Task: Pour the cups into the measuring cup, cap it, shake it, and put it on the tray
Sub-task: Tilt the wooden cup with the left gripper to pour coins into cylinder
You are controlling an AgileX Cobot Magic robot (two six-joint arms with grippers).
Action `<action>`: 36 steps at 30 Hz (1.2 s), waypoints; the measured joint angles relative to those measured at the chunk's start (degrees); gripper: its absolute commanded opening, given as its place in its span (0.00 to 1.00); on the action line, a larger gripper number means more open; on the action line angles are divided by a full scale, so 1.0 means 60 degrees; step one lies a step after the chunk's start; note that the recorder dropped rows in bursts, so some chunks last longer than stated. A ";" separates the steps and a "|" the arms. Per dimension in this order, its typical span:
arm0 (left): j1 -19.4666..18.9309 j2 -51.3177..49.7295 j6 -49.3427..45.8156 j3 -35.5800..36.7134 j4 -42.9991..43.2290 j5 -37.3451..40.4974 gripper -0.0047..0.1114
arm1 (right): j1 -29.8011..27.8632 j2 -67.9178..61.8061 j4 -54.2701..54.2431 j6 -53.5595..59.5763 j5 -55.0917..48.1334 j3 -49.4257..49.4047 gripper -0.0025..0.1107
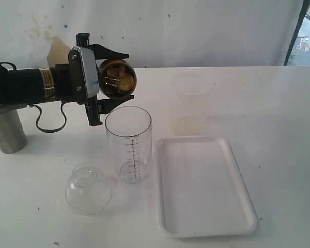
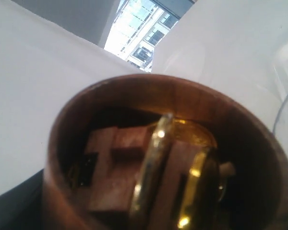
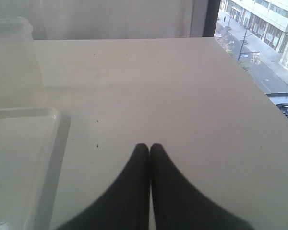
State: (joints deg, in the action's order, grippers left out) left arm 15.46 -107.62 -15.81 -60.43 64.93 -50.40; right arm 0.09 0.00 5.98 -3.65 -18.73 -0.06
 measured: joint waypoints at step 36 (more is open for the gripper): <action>0.0000 0.0000 -0.3403 0.0000 -0.0680 0.0097 0.04 | 0.0000 0.0000 0.0000 0.0000 0.0000 0.0000 0.02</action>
State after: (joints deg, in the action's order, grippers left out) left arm 15.46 -107.62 -36.22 -60.43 60.85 -49.82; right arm 0.09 0.00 5.98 -3.65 -18.73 -0.06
